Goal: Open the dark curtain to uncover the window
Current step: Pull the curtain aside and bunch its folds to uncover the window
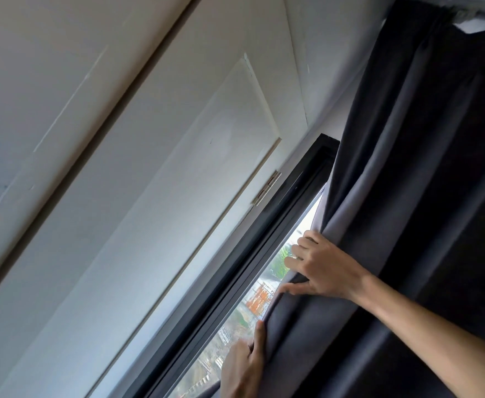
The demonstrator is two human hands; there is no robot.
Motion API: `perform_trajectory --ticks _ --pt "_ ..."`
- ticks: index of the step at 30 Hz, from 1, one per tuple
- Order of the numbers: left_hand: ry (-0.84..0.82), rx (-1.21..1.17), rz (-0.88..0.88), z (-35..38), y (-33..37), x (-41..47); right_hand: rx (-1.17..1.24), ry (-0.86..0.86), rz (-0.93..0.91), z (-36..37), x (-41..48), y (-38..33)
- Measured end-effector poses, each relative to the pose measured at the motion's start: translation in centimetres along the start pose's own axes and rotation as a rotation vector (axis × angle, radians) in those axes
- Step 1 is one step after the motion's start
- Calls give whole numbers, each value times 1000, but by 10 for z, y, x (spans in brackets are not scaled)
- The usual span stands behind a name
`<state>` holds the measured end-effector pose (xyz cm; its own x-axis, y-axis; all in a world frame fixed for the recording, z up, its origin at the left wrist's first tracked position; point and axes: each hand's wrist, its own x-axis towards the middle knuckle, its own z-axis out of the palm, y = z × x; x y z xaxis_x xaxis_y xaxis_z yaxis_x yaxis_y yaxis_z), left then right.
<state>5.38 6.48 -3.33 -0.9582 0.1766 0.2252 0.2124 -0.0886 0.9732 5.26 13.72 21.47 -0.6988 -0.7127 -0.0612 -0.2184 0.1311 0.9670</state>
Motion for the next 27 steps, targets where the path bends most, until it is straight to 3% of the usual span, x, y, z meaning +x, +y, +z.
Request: perform_trajectory --ticks 4,8,11,15,19,24,27 --pt "129 198 194 -13 -8 -10 25 -95 22 -18 16 -6" --pt "200 336 249 -23 -10 -29 174 -392 169 -55 55 10" --pt "190 425 243 -27 -7 -39 138 -428 73 -65 70 11" --pt "244 435 346 -36 -10 -50 128 -622 64 -66 47 -1" --pt "273 313 435 -30 -5 -69 181 -428 61 -72 19 0" --pt "175 243 428 -26 -6 -96 150 -110 22 -64 -22 -6" --pt "212 262 398 -22 -1 -108 132 13 37 -64 -34 -8"
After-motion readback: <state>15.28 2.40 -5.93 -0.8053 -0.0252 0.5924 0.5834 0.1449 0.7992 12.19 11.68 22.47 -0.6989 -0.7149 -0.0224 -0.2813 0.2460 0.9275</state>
